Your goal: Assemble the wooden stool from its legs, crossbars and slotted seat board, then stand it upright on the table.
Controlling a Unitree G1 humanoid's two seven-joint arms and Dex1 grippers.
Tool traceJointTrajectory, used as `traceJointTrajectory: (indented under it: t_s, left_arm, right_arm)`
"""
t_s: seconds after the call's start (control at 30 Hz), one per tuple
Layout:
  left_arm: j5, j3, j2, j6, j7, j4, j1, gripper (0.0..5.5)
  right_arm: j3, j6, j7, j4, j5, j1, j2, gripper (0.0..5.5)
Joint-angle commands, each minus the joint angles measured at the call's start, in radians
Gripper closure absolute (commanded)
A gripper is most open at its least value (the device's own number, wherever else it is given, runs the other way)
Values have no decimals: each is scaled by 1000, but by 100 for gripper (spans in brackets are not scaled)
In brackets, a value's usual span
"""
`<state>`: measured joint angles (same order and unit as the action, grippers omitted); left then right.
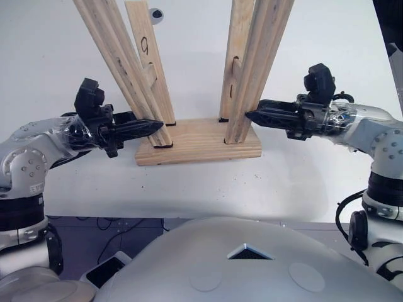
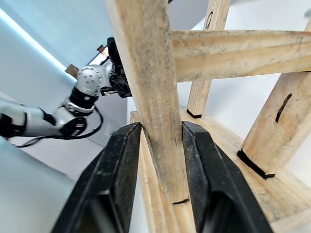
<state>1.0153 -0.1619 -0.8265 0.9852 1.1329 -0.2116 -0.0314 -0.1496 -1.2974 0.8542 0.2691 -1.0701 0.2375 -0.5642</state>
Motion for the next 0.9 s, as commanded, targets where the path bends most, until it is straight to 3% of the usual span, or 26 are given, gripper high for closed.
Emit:
traceJointTrajectory:
  t_s: [0.03, 0.17, 0.27, 0.37, 0.4, 0.57, 0.9]
  left_arm:
    - [-29, 144, 24, 284, -50, 305, -256, 431]
    - [-107, 187, 34, 301, -11, 561, -415, 432]
    - [-194, 306, 32, 269, 69, 660, -482, 432]
    - [-271, 389, 47, 225, 123, 719, -529, 432]
    - [-280, 392, 54, 216, 135, 737, -544, 395]
    - [-260, 338, 60, 253, 184, 805, -589, 317]
    - [-213, 182, 22, 334, 181, 729, -501, 156]
  right_arm:
    - [107, -317, -293, -310, -159, 222, -26, 425]
    - [233, -317, -400, -628, -173, 454, -42, 431]
    - [324, -317, -406, -716, -194, 508, -49, 431]
    - [344, -317, -405, -770, -183, 533, -36, 431]
    - [330, -317, -401, -787, -161, 543, -28, 392]
    - [255, -316, -380, -832, -130, 560, -15, 305]
    - [158, -316, -306, -783, -207, 535, -49, 120]
